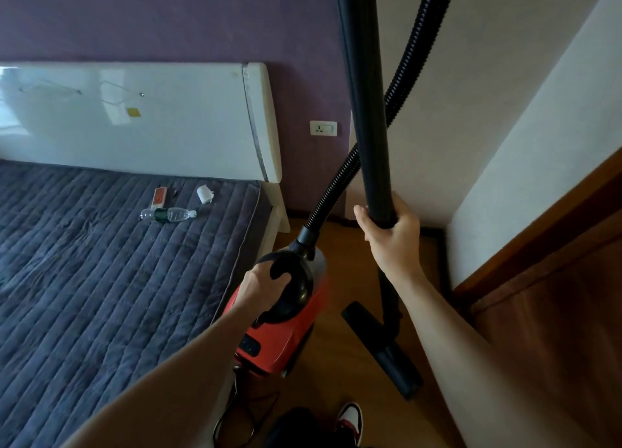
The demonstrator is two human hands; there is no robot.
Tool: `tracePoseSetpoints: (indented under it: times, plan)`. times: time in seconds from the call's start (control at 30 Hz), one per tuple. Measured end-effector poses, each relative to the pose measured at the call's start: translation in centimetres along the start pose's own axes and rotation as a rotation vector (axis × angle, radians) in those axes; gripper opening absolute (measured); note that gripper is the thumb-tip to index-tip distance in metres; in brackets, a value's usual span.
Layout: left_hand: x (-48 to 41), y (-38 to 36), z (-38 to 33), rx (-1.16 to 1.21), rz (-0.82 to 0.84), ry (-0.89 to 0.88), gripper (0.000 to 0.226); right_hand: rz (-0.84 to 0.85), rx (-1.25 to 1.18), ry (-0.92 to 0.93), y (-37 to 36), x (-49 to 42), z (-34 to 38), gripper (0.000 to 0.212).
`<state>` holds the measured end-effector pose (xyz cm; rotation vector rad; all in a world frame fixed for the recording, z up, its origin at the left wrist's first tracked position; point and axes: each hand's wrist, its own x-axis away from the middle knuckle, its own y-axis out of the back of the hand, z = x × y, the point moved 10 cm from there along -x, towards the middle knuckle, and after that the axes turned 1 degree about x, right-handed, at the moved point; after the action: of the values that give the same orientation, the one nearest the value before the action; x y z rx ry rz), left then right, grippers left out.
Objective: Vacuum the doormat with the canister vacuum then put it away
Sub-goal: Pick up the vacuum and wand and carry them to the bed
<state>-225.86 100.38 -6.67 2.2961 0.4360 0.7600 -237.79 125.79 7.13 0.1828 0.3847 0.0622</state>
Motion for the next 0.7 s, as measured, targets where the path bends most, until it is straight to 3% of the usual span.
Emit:
tracePoseSetpoints:
  times: [0.43, 0.7]
  plan:
    - [-15.3, -1.5, -5.9, -0.003, 0.067, -0.01, 0.036, -0.004, 0.072, -0.015, -4.2, -14.7, -7.5, 0.018]
    - [-25.3, -4.2, -11.0, -0.027, 0.113, -0.09, 0.034, -0.044, 0.109, -0.095, -4.9, -21.3, -15.0, 0.031]
